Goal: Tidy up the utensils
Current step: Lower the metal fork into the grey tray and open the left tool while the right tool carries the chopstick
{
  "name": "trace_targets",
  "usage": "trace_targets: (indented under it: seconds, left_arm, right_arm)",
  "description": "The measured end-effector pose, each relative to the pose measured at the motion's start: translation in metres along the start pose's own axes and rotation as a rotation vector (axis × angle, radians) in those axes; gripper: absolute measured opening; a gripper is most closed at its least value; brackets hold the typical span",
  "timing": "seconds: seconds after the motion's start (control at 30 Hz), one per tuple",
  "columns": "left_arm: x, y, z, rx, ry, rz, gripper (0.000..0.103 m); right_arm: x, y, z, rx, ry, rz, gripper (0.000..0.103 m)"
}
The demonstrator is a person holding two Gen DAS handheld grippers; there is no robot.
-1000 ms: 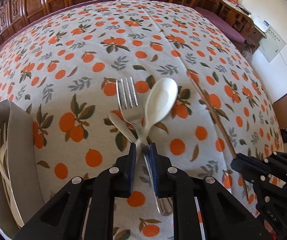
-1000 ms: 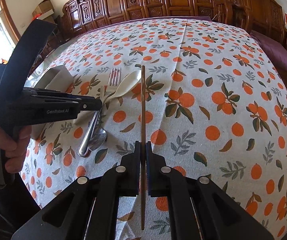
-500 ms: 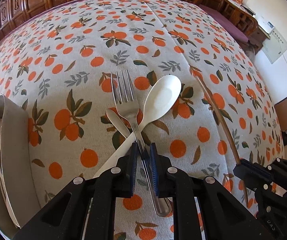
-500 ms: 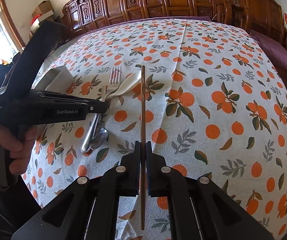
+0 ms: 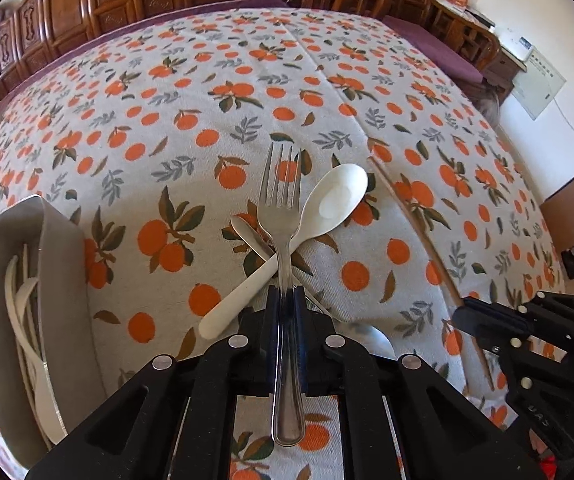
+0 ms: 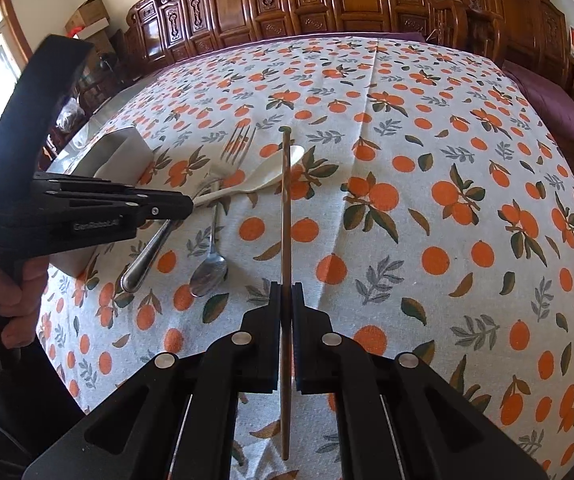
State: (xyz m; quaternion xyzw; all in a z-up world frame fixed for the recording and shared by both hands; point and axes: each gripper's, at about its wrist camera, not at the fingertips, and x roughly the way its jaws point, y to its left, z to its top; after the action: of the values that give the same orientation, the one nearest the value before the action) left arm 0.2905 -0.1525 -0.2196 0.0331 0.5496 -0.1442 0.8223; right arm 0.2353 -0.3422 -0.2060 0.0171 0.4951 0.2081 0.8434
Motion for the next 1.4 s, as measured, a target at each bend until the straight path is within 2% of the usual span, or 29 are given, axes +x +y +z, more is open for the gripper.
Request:
trace_targets:
  seconds: [0.4, 0.83, 1.13, 1.4]
  left_arm:
    - [-0.049, 0.015, -0.012, 0.006, -0.066, -0.038, 0.006]
    - [-0.098, 0.071, -0.030, -0.057, -0.139, -0.035, 0.006]
    - [-0.111, 0.117, -0.041, -0.115, -0.157, -0.011, 0.006]
    - [-0.099, 0.152, -0.045, -0.163, -0.138, 0.017, 0.006]
  right_arm:
    - [-0.010, 0.034, 0.013, -0.040, -0.020, 0.007, 0.006]
    - [-0.005, 0.088, 0.034, -0.091, -0.037, 0.040, 0.006]
    - [0.002, 0.122, 0.046, -0.125, -0.041, 0.065, 0.006]
    - [0.005, 0.135, 0.050, -0.138, -0.039, 0.078, 0.006]
